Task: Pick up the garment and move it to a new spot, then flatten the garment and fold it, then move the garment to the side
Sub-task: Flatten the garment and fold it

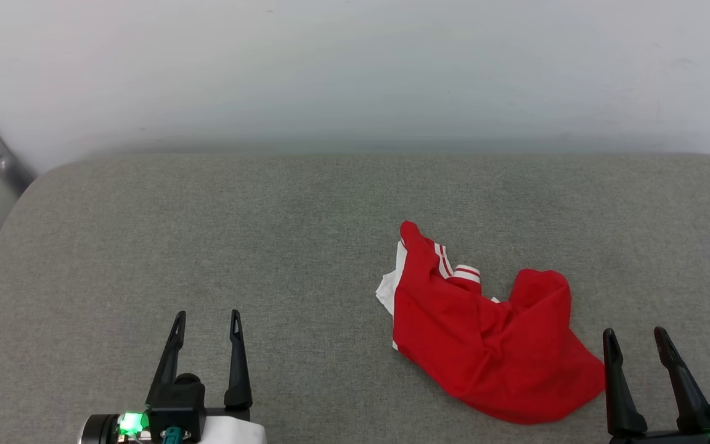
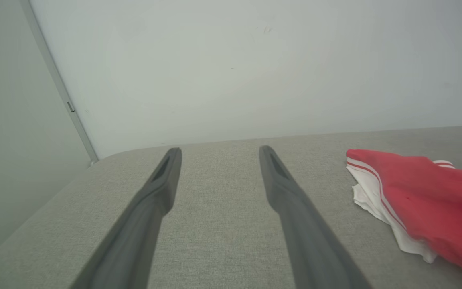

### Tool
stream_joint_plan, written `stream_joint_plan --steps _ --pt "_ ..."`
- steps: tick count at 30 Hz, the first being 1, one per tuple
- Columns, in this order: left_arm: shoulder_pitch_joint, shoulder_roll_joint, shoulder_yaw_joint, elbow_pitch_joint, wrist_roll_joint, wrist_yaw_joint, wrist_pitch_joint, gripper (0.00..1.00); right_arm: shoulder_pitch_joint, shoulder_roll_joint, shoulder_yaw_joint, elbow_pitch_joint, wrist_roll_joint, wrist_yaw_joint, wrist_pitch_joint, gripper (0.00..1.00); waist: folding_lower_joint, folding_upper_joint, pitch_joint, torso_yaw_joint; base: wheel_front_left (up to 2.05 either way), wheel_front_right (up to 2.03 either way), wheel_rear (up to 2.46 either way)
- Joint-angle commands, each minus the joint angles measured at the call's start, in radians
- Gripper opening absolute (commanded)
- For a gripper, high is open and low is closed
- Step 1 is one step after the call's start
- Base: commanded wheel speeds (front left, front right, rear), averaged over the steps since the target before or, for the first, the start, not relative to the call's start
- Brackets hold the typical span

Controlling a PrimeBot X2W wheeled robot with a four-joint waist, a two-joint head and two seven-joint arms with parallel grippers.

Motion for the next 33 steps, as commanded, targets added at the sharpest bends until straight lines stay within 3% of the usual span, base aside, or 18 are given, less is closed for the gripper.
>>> stream_joint_plan --steps 1,21,30,33 --pt "0.016 -0.003 0.008 0.003 0.008 -0.006 -0.003 1.00 0.012 0.002 0.002 0.001 0.004 -0.001 -0.002 1.00 0.0000 -0.0001 0.000 0.000 0.00 0.00 0.00" --pt "0.026 -0.030 0.039 0.021 0.037 -0.039 -0.003 1.00 -0.014 0.002 -0.008 -0.014 0.002 -0.001 -0.002 1.00 0.0000 -0.0001 -0.012 0.005 0.00 0.00 0.00" --pt "0.003 -0.038 0.055 0.016 0.041 -0.047 -0.003 1.00 -0.242 0.002 -0.031 -0.109 -0.139 -0.001 -0.002 1.00 0.0000 -0.0001 0.008 0.002 0.00 0.00 0.00" --pt "-0.004 -0.038 0.063 0.009 0.044 -0.048 -0.003 1.00 -0.351 -0.050 -0.010 -0.090 -0.166 -0.001 -0.002 1.00 0.0000 -0.0001 0.022 -0.002 0.00 0.00 0.00"
